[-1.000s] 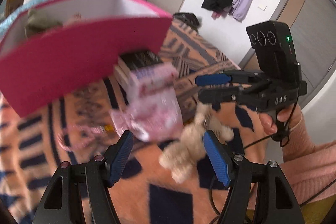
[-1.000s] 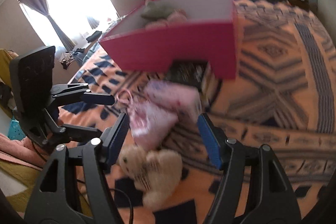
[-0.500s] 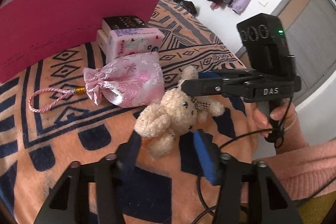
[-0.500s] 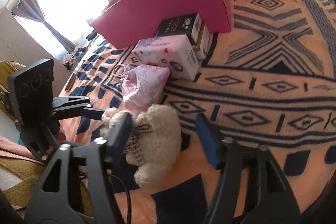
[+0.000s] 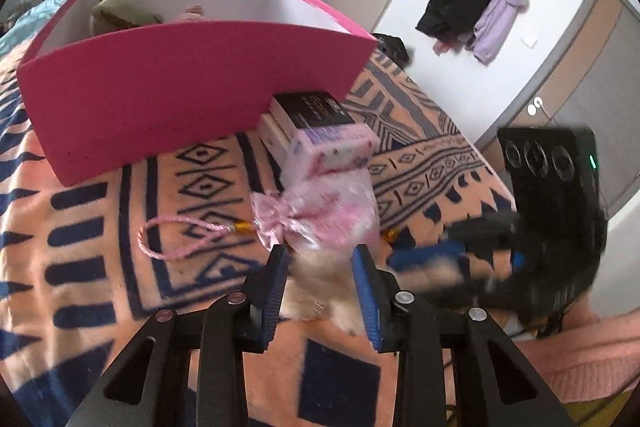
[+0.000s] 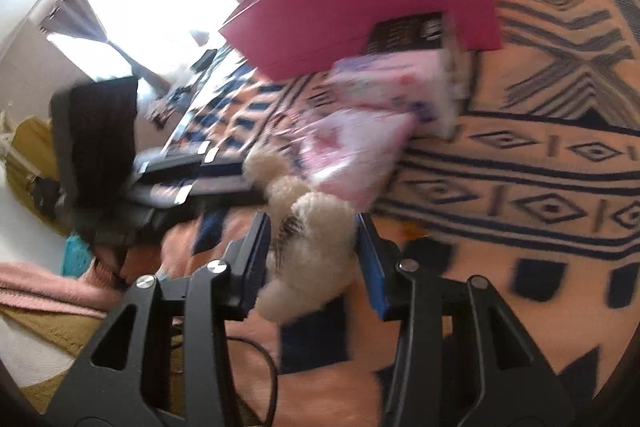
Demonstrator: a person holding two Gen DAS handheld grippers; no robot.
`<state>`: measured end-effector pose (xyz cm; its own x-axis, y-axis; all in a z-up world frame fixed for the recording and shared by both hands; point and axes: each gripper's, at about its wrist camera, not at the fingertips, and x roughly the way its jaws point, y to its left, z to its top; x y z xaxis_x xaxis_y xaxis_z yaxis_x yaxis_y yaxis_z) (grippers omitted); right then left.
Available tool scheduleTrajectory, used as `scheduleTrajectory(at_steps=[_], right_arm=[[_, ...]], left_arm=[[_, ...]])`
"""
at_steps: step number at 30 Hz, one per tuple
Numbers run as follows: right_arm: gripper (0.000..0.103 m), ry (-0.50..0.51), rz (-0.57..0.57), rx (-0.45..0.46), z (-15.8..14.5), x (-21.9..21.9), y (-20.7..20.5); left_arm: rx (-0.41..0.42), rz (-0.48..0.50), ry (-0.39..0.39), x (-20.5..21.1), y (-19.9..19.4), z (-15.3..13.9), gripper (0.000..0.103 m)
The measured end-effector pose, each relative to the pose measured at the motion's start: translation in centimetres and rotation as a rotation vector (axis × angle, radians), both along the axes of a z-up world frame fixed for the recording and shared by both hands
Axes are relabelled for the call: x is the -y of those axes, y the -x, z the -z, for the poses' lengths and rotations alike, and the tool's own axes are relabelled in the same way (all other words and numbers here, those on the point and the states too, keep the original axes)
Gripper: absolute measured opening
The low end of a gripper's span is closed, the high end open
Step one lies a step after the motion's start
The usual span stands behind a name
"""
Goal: Organize objects
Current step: 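Move the right gripper to the cream teddy bear and grasp it, then carry the teddy bear with the right gripper and release it into the box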
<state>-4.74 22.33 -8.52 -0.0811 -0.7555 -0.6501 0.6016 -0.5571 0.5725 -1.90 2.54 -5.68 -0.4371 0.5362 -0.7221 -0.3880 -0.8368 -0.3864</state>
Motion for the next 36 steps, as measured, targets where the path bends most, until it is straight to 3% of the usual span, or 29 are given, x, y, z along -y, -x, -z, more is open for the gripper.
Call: scheduleTrajectory(at_steps=[3,7,16,18,19,26,30,36], right_arm=[[0.046,-0.064,-0.046,-0.046,-0.1,1.5,-0.6],[0.047,-0.119,-0.079,-0.127,-1.3,1.7,-0.8],[0.047,-0.246,-0.258,-0.190,-0.7,5.5,-0.5],[0.035,-0.268,-0.287,-0.210,-0.6,6.0,-0.7],[0.035,-0.267,-0.294,-0.218,-0.6,6.1,-0.8],[0.035,-0.136,-0.193,-0.242,-3.4,3.3,0.3],[0.035,-0.021,-0.066,-0.263,-5.7,1.1,1.9],[0.035,0.059,-0.008,-0.300,-8.3,1.1,3.4]], left_arm=[[-0.006,-0.005,0.034,0.1,0.2,0.4,0.033],[-0.019,0.008,0.011,0.7,-0.4,0.3,0.033],[-0.042,-0.029,0.007,1.9,-0.8,-0.5,0.038],[-0.044,-0.031,0.006,2.3,-1.0,-0.6,0.040],[-0.046,-0.034,0.002,2.5,-1.1,-0.7,0.042],[-0.063,-0.011,-0.085,3.6,-0.6,-2.0,0.052],[-0.082,0.067,-0.135,2.3,-0.3,-3.0,0.058],[-0.116,0.176,-0.169,-0.9,1.4,-4.7,0.060]])
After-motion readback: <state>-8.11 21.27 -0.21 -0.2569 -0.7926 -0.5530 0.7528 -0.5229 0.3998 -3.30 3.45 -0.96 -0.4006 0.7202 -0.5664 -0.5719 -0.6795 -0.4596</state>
